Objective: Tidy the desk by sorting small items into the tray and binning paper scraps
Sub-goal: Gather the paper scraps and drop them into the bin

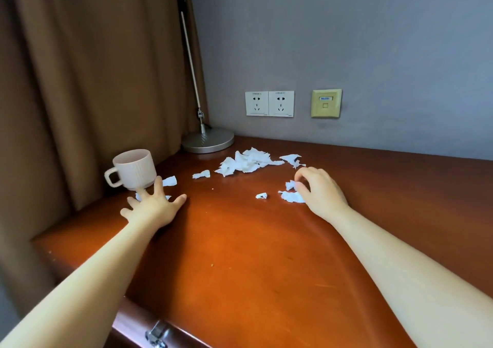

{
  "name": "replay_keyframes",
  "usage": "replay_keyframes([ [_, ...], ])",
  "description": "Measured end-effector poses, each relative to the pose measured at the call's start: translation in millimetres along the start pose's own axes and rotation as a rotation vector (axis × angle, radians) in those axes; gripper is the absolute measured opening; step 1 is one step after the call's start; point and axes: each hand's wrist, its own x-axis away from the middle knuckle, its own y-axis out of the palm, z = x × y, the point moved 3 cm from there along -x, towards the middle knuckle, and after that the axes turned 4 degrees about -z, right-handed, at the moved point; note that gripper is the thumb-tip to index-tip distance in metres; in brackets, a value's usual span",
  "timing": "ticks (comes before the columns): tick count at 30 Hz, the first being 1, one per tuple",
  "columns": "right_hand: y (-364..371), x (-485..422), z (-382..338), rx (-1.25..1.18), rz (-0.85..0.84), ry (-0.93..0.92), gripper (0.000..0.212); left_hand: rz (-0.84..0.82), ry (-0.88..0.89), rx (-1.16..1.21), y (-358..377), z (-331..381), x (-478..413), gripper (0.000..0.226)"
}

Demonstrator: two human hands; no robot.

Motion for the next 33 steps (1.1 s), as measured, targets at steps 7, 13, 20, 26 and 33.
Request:
replay_keyframes([
  [7,13,6,-9,-0.054,-0.336,-0.082,0.065,0.004,0.119,0.031,4,21,-17,0.081],
  [13,18,3,-13,-0.090,-0.374,-0.098,0.068,-0.092,0.290,0.129,10,54,-22,0.077],
  [20,31,-3,-37,-0.161,-0.374,-0.126,0.060,-0.069,0.572,0.279,12,79,-15,0.061],
  [26,26,-7,-44,0.097,-0.232,-0.155,0.063,0.066,0.356,0.067,7,83,-30,0.062],
  [33,28,-9,-46,0.013,-0.237,-0.168,0.048,0.052,0.407,0.224,21,96,-35,0.044],
])
